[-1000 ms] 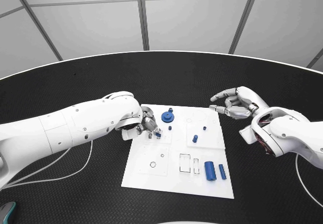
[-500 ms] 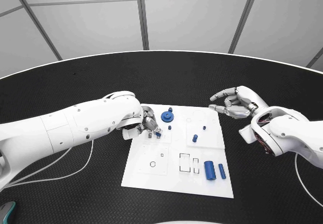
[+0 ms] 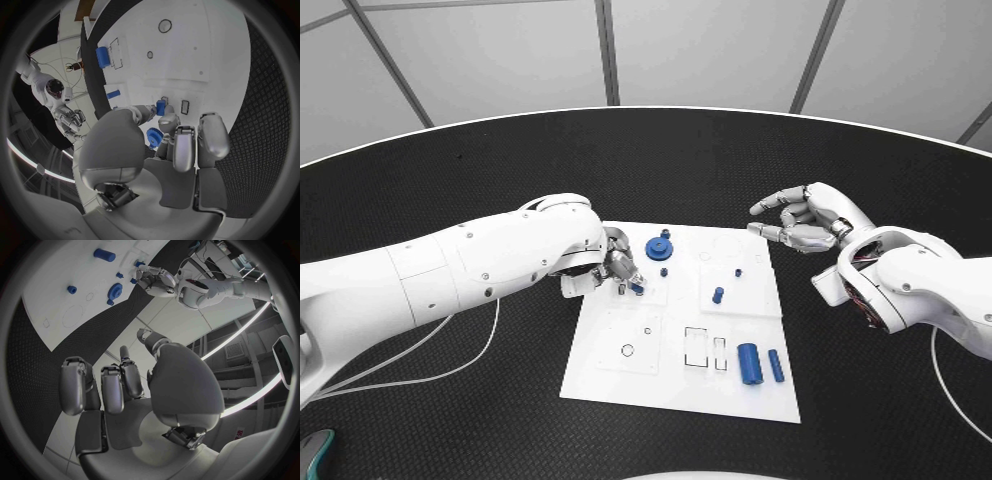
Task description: Assemble the parts on the task board
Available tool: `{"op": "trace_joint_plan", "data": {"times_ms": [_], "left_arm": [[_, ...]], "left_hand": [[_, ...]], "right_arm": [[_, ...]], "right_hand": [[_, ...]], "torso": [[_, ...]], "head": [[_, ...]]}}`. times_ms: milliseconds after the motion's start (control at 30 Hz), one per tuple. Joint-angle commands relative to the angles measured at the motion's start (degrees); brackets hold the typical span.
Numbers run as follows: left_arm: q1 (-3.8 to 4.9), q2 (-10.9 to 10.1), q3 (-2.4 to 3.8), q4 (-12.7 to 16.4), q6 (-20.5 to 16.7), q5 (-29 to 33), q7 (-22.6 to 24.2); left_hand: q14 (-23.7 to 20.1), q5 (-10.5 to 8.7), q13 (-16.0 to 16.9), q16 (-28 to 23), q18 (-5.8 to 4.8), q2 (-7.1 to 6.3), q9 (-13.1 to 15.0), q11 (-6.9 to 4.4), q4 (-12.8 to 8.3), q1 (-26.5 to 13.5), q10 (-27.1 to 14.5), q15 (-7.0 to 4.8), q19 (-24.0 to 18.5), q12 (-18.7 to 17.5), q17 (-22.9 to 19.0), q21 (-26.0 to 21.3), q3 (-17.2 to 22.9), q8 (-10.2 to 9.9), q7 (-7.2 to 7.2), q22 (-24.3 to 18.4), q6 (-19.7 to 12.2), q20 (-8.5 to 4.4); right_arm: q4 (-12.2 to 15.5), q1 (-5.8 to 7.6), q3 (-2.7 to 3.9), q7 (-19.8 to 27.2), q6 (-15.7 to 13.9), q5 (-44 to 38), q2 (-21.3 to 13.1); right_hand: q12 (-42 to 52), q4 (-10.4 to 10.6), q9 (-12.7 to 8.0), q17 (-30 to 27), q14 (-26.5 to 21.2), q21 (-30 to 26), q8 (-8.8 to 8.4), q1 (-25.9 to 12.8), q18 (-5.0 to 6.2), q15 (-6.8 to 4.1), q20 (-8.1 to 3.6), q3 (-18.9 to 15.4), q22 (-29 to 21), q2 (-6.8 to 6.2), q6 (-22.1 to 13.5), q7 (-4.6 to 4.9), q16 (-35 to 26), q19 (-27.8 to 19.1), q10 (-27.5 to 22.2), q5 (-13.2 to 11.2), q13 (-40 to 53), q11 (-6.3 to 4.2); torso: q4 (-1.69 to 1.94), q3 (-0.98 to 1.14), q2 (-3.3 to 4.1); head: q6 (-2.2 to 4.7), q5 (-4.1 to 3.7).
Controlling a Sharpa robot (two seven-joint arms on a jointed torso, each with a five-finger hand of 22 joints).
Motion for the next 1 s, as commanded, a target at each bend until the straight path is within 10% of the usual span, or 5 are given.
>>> {"op": "trace_joint_plan", "data": {"times_ms": [33, 1000], "left_arm": [[-0.02, 0.12, 0.0, -0.12, -0.13, -0.26, -0.08], [-0.12, 0.39, 0.0, -0.15, 1.25, -0.61, -0.43]], "left_hand": [[4.67, 0.22, 0.07, 0.13, -0.66, 0.36, 0.13, 0.02, -8.0, -0.18, 0.3, -0.26, -0.08, 0.17, 9.78, 0.39, 8.41, 0.29, -0.36, 0.01, 0.08, -0.23], [4.71, 0.14, 0.33, 0.19, -0.68, 0.08, 0.2, -0.03, -8.25, -0.4, 0.51, -0.3, -0.04, 0.41, 9.93, 0.44, 8.56, 0.39, -0.4, 0.12, 0.12, -0.26]], "right_arm": [[-0.01, 0.0, 0.0, 0.0, 0.0, 0.0, 0.01], [-0.01, 0.0, 0.0, 0.0, 0.19, 0.0, 0.11]], "right_hand": [[0.33, 0.33, -0.08, 10.53, 4.91, -0.17, 0.32, 0.11, 0.32, -0.28, -0.32, 0.14, 4.12, 0.06, -0.02, 0.01, -0.34, 1.45, 0.37, 0.22, 5.59, -0.05], [0.33, 0.33, -0.08, 10.53, 4.91, -0.17, 0.32, 0.11, 0.32, -0.28, -0.32, 0.14, 4.12, 0.06, -0.02, 0.01, -0.34, 1.45, 0.37, 0.22, 5.59, -0.05]], "torso": [[0.0, 0.02, 0.01], [0.04, 0.03, -0.01]], "head": [[0.01, 0.02], [-0.57, -0.02]]}}
